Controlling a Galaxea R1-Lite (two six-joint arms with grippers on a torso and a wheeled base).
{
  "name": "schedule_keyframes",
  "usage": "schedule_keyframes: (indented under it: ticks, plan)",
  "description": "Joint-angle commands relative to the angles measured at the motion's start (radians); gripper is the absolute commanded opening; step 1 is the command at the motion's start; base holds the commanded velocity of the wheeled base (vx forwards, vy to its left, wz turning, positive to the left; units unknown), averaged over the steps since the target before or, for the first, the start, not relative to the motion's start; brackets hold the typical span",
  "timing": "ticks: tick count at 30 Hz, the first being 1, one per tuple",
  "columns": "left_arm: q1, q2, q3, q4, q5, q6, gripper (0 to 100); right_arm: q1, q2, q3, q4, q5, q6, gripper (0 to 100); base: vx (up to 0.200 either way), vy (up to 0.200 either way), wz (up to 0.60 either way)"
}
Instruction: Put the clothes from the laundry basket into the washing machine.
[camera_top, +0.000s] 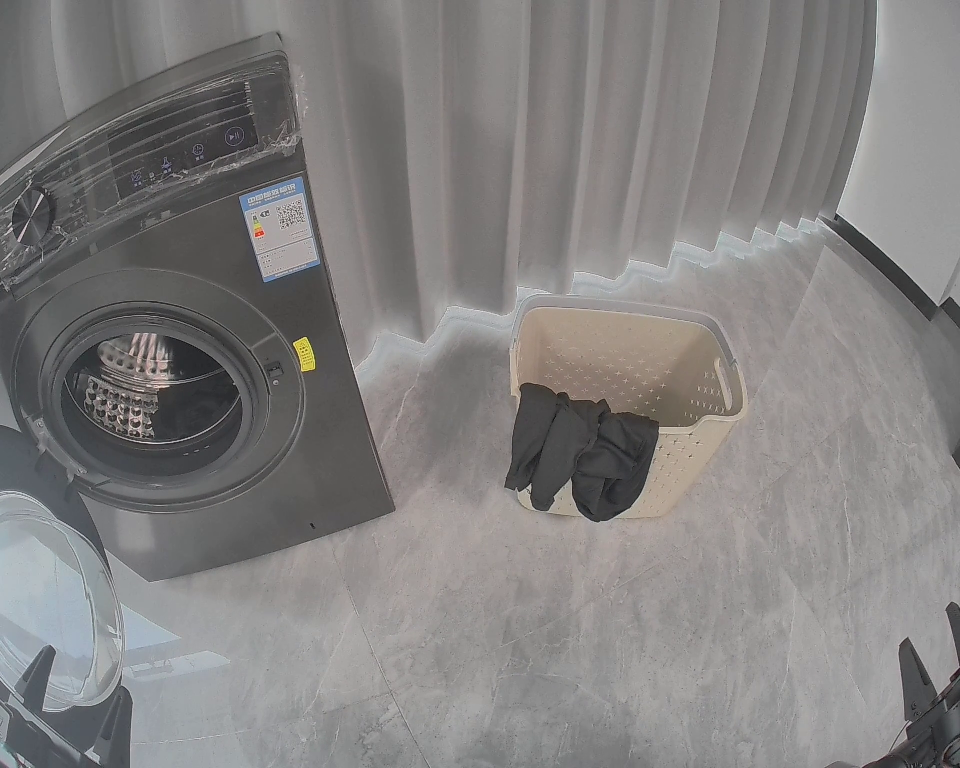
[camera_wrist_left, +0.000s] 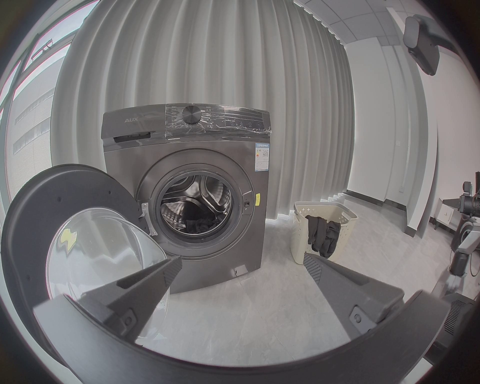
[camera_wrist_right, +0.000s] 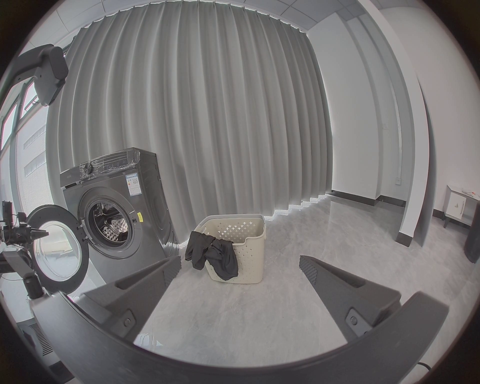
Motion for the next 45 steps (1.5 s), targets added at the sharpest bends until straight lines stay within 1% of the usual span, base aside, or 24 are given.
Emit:
schedule_keyframes:
  ticks: [1, 7, 10, 13, 30, 42, 45]
  plan:
    - [0.001, -0.015, 0.016, 0.000, 0.000, -0.002, 100, 0.000, -0.015, 0.018, 0.000, 0.001, -0.001, 100, 0.000, 0.000, 0.00]
    - [-0.001, -0.015, 0.016, 0.000, -0.002, -0.005, 100, 0.000, -0.015, 0.018, 0.000, 0.001, -0.001, 100, 0.000, 0.000, 0.00]
    - [-0.001, -0.015, 0.016, 0.000, -0.002, 0.001, 100, 0.000, -0.015, 0.018, 0.000, 0.002, -0.001, 100, 0.000, 0.000, 0.00]
    - [-0.001, -0.015, 0.016, 0.000, -0.002, -0.001, 100, 0.000, -0.015, 0.018, 0.000, 0.002, -0.001, 100, 0.000, 0.000, -0.60]
    - [-0.001, -0.015, 0.016, 0.000, -0.002, 0.001, 100, 0.000, -0.015, 0.018, 0.000, 0.002, -0.001, 100, 0.000, 0.000, 0.00]
    - [-0.001, -0.015, 0.016, 0.000, -0.002, 0.001, 100, 0.000, -0.015, 0.018, 0.000, 0.005, -0.003, 100, 0.200, 0.000, 0.00]
    - [-0.001, -0.015, 0.016, 0.000, -0.003, 0.001, 100, -0.001, -0.015, 0.018, 0.000, 0.007, -0.001, 100, 0.000, 0.000, 0.00]
